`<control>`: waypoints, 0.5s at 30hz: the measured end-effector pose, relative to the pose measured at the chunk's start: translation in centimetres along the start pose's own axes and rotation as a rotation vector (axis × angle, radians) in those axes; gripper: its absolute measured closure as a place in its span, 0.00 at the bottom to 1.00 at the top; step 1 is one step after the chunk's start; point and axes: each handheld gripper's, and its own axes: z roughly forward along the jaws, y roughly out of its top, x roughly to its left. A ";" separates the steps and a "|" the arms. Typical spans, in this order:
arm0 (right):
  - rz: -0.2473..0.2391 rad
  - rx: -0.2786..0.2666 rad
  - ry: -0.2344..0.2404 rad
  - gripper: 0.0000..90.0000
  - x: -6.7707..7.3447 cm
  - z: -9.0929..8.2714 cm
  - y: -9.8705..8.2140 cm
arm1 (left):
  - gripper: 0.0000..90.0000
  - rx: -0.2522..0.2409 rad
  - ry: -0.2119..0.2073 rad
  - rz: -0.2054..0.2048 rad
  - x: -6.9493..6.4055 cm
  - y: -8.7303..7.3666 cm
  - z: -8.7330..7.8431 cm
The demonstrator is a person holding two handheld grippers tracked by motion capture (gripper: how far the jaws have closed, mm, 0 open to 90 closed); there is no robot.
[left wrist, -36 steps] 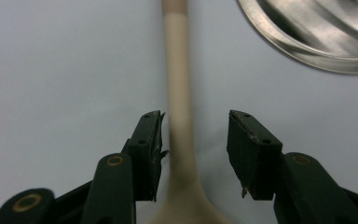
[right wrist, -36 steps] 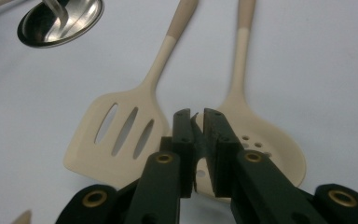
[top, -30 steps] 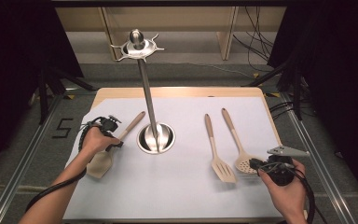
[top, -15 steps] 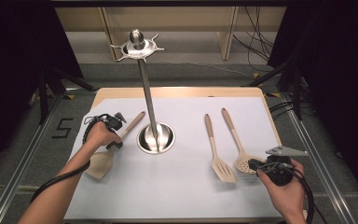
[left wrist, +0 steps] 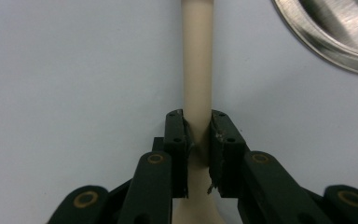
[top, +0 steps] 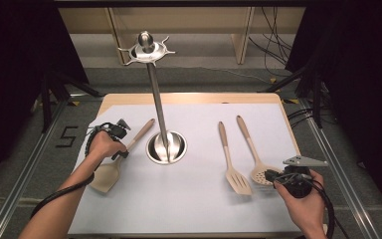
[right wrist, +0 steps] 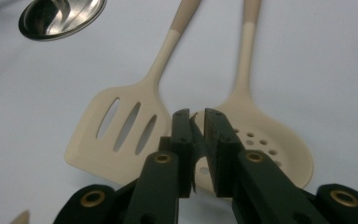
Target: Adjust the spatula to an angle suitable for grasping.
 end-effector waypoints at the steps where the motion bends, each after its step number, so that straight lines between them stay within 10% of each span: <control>1: -0.004 -0.003 0.000 0.92 0.0 0.0 0.0 | 0.87 -0.030 -0.004 -0.006 0.1 -0.4 -0.2; 13: -0.042 -0.045 0.003 0.92 -0.1 0.3 0.0 | 0.87 -0.281 -0.017 -0.077 0.4 -4.5 -2.9; 15: 0.025 -0.023 0.006 0.92 0.4 0.1 0.0 | 0.87 -0.318 -0.019 -0.089 0.5 -5.2 -3.1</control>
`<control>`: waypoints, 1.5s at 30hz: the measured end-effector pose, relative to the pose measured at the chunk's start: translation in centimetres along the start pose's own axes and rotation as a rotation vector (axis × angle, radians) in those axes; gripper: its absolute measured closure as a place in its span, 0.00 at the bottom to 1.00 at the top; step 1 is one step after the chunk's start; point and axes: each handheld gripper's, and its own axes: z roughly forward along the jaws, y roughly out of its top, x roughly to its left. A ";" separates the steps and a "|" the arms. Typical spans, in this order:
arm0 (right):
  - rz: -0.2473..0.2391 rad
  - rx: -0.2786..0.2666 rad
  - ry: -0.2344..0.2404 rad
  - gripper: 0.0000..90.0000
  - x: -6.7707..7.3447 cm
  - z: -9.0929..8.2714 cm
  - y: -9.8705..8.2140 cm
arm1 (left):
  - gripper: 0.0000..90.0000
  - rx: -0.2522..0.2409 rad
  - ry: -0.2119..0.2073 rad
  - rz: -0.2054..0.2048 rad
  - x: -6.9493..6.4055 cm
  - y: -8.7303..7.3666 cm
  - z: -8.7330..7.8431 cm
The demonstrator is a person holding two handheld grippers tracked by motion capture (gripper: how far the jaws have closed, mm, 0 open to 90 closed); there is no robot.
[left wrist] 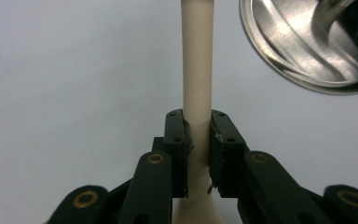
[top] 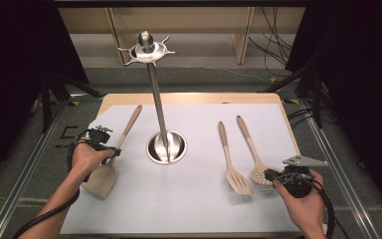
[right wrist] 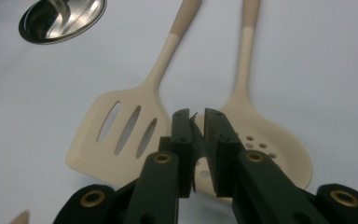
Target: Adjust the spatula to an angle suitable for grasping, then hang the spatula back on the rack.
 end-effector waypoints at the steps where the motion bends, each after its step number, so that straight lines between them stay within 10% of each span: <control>1: 0.007 0.002 0.000 0.92 0.0 0.0 0.0 | 0.87 -0.029 -0.008 -0.014 0.0 -0.3 -0.1; 10: -0.045 -0.018 -0.018 0.92 -0.4 -0.2 0.1 | 0.87 -0.231 -0.008 -0.057 -0.4 -2.3 -2.6; 18: 0.004 -0.016 -0.001 0.91 0.0 -0.1 0.0 | 0.87 -0.399 0.009 -0.078 -1.1 -3.6 -5.1; 45: -0.018 -0.047 -0.012 0.91 -0.9 -0.1 0.3 | 0.87 -0.572 0.014 -0.107 -1.8 -4.9 -7.0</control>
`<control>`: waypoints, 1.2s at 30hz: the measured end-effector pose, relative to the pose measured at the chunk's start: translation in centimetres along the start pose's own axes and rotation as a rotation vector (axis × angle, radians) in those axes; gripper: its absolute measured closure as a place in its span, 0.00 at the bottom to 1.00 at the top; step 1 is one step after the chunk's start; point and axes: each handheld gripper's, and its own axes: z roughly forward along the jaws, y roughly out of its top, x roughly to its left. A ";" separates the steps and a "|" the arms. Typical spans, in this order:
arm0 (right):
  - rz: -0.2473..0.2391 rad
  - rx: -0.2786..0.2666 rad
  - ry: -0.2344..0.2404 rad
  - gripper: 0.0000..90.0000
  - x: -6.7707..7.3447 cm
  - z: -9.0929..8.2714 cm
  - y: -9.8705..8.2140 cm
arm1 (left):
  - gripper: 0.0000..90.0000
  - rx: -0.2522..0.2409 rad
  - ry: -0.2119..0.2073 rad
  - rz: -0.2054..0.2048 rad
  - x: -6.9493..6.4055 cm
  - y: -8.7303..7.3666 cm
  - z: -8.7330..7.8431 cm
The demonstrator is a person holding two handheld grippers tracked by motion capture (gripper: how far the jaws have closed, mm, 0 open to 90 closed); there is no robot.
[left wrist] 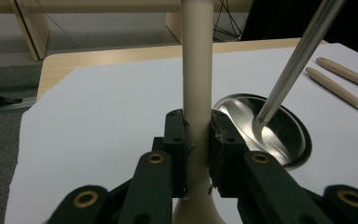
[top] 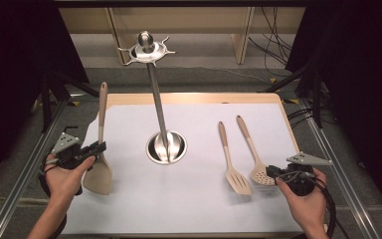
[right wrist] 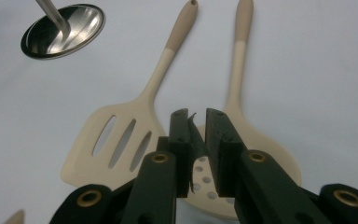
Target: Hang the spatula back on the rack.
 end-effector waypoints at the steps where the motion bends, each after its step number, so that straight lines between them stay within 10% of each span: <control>1: 0.005 0.000 0.006 0.91 0.0 0.0 0.0 | 0.87 -0.004 0.000 0.001 -0.1 0.0 0.0; 36: 0.004 -0.007 0.015 0.89 0.2 -0.6 -0.2 | 0.87 -0.109 -0.056 0.074 -3.2 0.6 -3.1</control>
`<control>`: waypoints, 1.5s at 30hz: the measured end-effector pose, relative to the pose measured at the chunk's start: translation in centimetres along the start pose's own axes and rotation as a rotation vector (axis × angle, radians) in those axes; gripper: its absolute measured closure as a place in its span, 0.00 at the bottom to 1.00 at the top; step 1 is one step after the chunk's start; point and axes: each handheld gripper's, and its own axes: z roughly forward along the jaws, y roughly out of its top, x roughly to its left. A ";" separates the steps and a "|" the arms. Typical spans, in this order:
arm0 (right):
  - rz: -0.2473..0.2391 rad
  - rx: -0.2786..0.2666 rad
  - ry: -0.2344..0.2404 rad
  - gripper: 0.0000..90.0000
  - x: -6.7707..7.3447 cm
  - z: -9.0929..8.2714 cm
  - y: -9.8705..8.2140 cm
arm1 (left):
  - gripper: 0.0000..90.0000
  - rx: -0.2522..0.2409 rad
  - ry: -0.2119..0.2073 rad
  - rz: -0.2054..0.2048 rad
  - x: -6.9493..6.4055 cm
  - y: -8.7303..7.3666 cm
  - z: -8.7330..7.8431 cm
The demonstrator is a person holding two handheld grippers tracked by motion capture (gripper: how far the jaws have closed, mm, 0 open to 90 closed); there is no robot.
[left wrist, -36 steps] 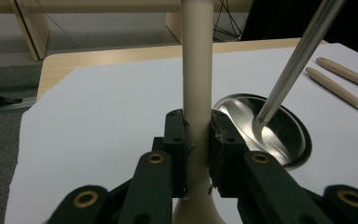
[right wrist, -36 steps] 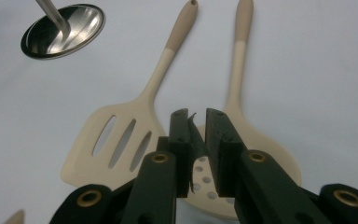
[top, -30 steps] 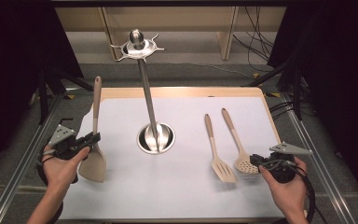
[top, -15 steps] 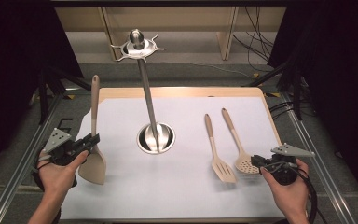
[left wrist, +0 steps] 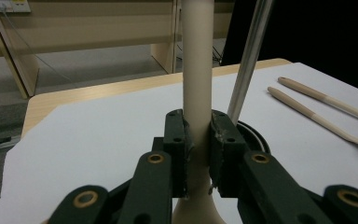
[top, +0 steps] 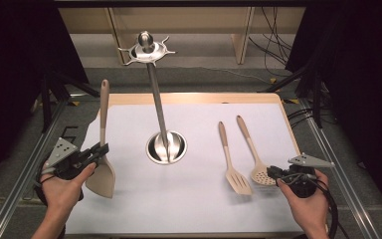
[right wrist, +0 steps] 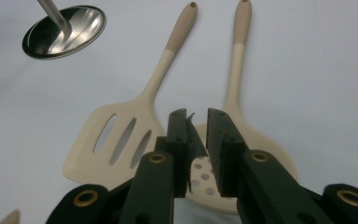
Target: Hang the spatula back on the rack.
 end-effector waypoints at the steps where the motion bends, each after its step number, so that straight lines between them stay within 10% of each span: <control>1: 0.000 0.000 0.003 0.89 0.0 0.0 0.0 | 0.87 0.000 -0.004 0.002 0.0 0.0 0.0; 45: -0.005 -0.009 -0.023 0.89 -0.1 -0.1 0.1 | 0.87 -0.052 -0.051 0.067 -2.0 2.1 -0.7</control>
